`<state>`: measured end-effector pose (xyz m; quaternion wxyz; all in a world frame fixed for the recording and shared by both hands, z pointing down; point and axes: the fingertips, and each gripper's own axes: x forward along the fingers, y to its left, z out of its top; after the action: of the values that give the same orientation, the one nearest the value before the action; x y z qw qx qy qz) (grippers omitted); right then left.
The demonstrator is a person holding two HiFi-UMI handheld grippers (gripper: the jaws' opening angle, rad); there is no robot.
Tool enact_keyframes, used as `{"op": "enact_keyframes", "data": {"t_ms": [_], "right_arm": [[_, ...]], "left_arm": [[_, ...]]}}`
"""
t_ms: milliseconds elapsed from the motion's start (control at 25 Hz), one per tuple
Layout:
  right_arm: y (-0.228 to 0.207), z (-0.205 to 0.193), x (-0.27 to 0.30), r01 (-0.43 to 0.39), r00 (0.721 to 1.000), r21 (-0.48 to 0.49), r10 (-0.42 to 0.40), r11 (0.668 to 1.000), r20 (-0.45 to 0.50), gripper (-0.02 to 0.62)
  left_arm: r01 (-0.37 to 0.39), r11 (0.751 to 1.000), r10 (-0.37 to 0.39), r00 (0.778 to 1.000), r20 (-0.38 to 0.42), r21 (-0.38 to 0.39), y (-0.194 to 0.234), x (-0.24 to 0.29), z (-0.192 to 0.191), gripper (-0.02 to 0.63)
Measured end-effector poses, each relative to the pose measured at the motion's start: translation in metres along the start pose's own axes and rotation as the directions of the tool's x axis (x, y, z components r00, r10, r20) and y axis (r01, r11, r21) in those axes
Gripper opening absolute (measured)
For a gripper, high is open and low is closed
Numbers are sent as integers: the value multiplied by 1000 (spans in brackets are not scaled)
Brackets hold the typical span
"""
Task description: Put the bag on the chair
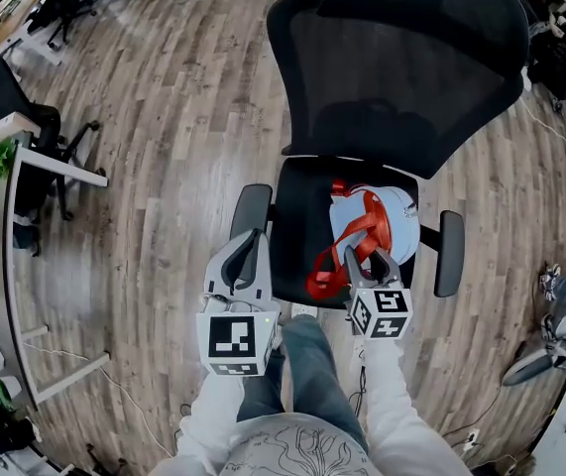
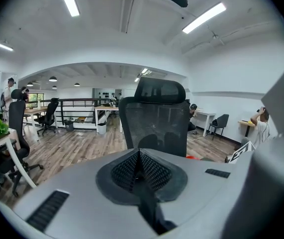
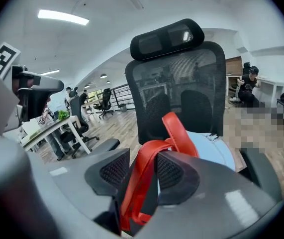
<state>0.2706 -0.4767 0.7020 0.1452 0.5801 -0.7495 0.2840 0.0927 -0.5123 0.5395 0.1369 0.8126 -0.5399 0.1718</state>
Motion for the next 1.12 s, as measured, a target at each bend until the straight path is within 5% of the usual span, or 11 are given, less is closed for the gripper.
{"op": "enact_keyframes", "data": {"t_ms": [240,720,1120], "right_arm": [[22,9,-30,35,999,4,-35,999,39,179],[75,116,-106,105,958,-87,-77,991,276,170],[103,195,-193,242,865,-146,-145,959,480,86]], "left_arm": [[5,1000,-5,1000,27,5,7,-23,9,6],[58,998,-61,979,193,20,10,-75,74,6],[72,997,-80,948,309,36,-6,-122,123,6]]}}
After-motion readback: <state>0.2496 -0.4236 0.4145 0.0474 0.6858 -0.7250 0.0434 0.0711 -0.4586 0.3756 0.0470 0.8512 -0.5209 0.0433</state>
